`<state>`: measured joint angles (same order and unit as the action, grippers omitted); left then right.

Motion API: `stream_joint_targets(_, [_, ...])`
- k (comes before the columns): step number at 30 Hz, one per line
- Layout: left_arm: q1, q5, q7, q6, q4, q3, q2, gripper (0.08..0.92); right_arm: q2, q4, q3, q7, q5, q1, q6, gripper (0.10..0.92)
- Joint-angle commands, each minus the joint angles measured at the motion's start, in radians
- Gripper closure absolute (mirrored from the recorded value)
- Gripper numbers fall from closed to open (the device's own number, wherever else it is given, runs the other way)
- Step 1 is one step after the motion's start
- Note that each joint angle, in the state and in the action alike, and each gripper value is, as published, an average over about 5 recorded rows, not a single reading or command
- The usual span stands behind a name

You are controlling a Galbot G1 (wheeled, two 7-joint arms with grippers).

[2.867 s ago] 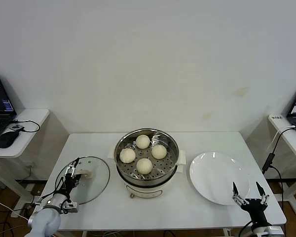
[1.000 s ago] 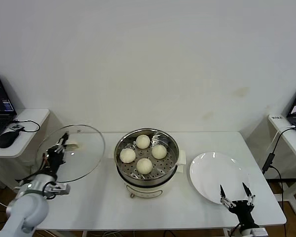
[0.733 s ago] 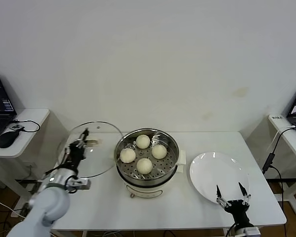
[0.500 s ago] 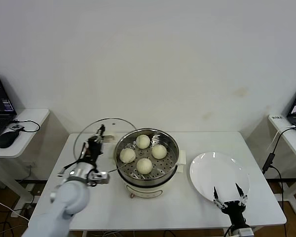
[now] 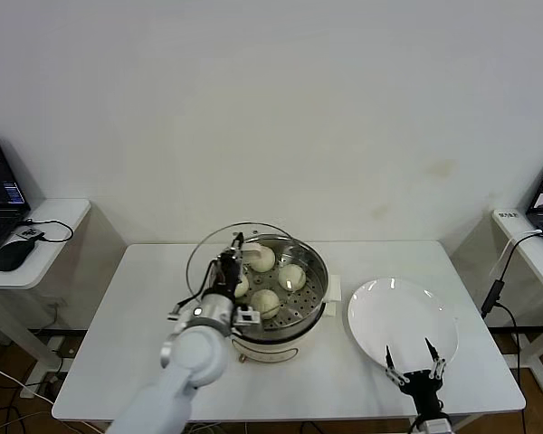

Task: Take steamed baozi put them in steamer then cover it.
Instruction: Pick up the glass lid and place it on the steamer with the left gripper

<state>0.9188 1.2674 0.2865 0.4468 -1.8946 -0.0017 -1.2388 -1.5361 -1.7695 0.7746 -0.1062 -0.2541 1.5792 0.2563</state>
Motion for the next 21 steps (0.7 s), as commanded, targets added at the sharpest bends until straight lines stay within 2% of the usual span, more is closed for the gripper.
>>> stream_joint_targets(1, [-0.016, 0.107, 0.06, 0.023, 0.028, 0.067, -0.103, 0.856, -0.004, 0.011, -0.009, 0.011, -0.032, -0.003, 0.007, 0.203])
stream_joint_targets(21, [0.004, 0.129, 0.048, 0.001, 0.065, 0.064, -0.133, 0.856, -0.002, 0.031, -0.019, 0.01, -0.036, -0.003, 0.014, 0.203])
